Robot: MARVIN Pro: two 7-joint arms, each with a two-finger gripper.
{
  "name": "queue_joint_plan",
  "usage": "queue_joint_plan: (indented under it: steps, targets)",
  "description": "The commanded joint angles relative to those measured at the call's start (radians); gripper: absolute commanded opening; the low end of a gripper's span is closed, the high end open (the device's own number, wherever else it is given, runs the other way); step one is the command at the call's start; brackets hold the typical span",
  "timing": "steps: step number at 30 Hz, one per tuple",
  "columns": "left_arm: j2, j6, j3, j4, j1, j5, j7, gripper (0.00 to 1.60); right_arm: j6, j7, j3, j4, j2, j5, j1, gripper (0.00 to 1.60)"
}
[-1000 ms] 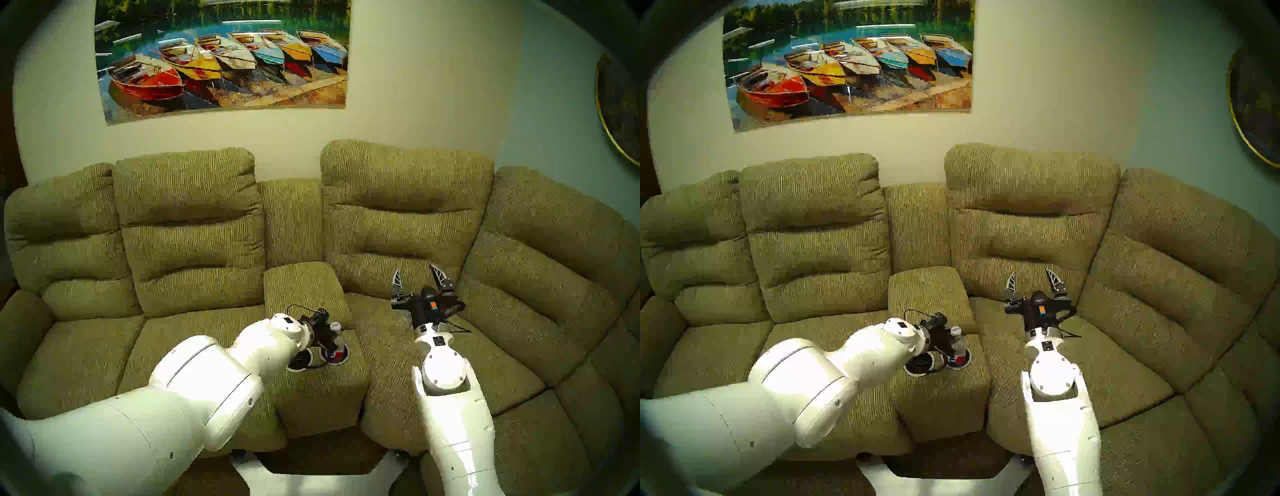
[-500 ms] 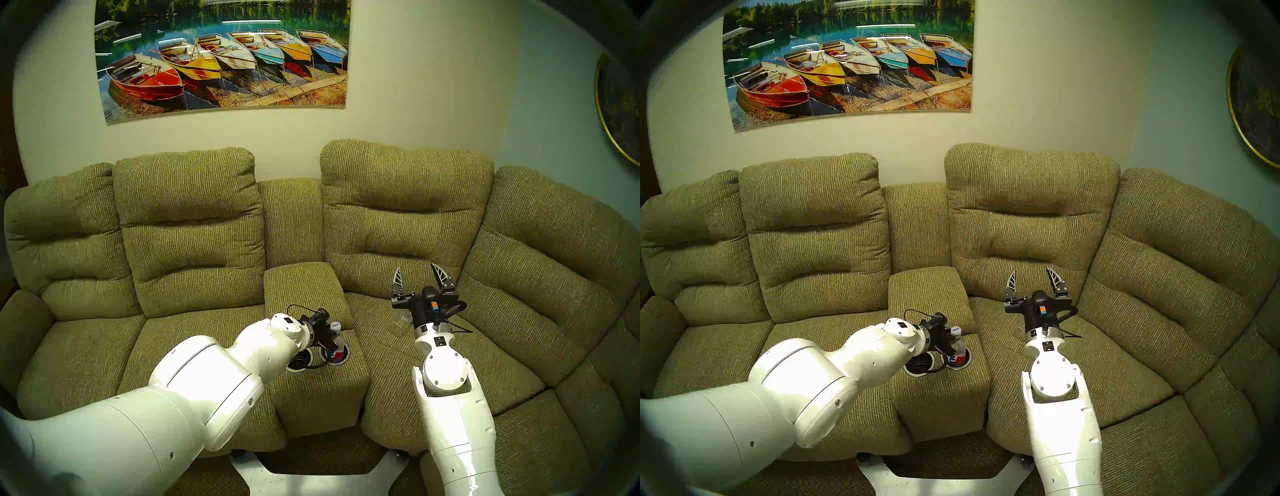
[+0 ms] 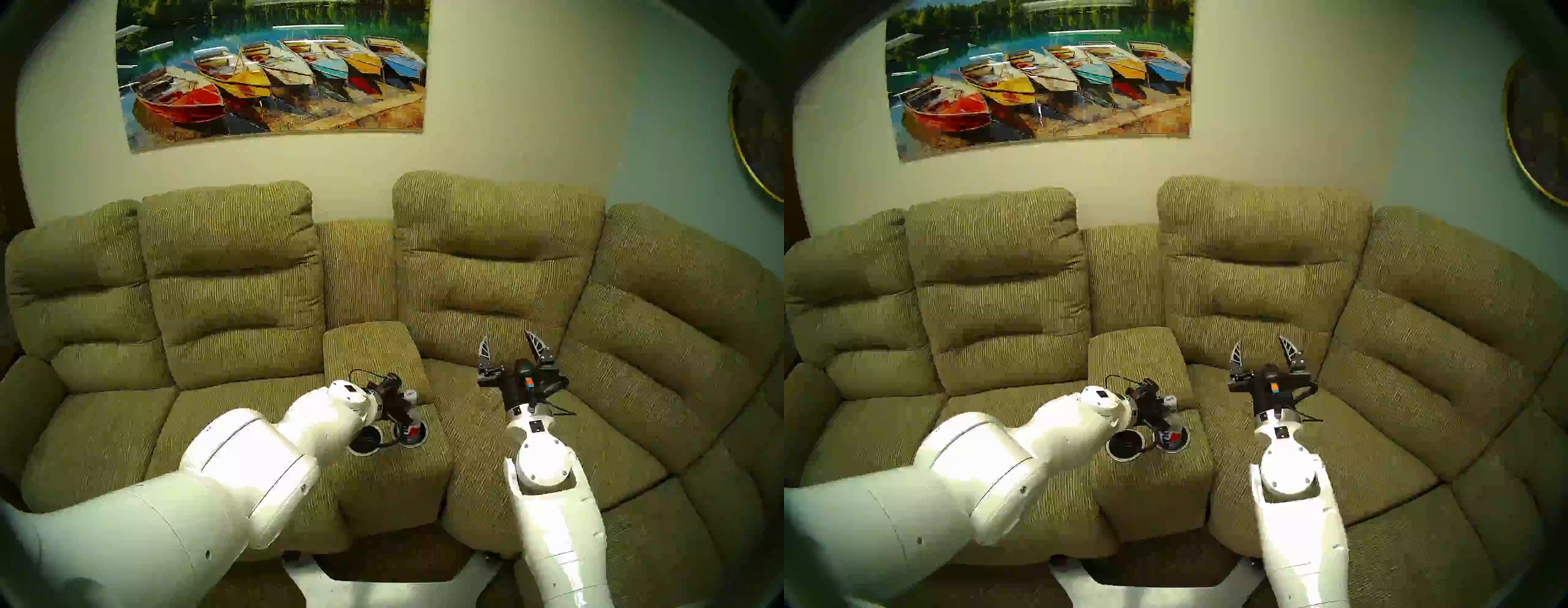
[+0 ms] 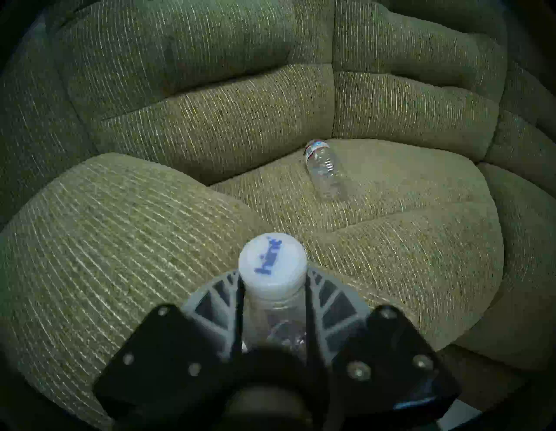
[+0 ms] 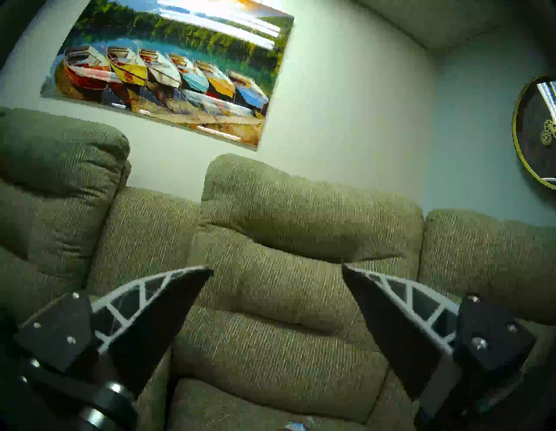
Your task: Take bottles out of cup holder
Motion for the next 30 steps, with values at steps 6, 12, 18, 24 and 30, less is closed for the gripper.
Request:
queue_joint_plan:
  steps: [6, 12, 18, 24, 30]
  targets:
    - [0.0, -0.037, -0.044, -0.062, -0.09, -0.038, -0.063, 0.0, 0.038, 0.04, -0.013, 0.052, -0.001, 0.014, -0.04, 1.6]
    - [0.008, -0.056, -0.071, -0.076, -0.11, -0.057, -0.11, 0.0, 0.057, 0.069, -0.023, 0.077, -0.006, 0.03, -0.063, 1.6]
    - [0.011, -0.066, -0.095, -0.084, -0.132, -0.075, -0.147, 0.0, 0.072, 0.095, -0.036, 0.083, -0.018, 0.049, -0.084, 1.6]
    - [0.005, -0.072, -0.139, -0.093, -0.15, -0.113, -0.206, 0.0, 0.086, 0.118, -0.057, 0.095, -0.021, 0.065, -0.085, 1.6]
    - [0.002, -0.082, -0.188, -0.099, -0.161, -0.156, -0.28, 0.0, 0.097, 0.136, -0.071, 0.111, -0.022, 0.075, -0.063, 1.6]
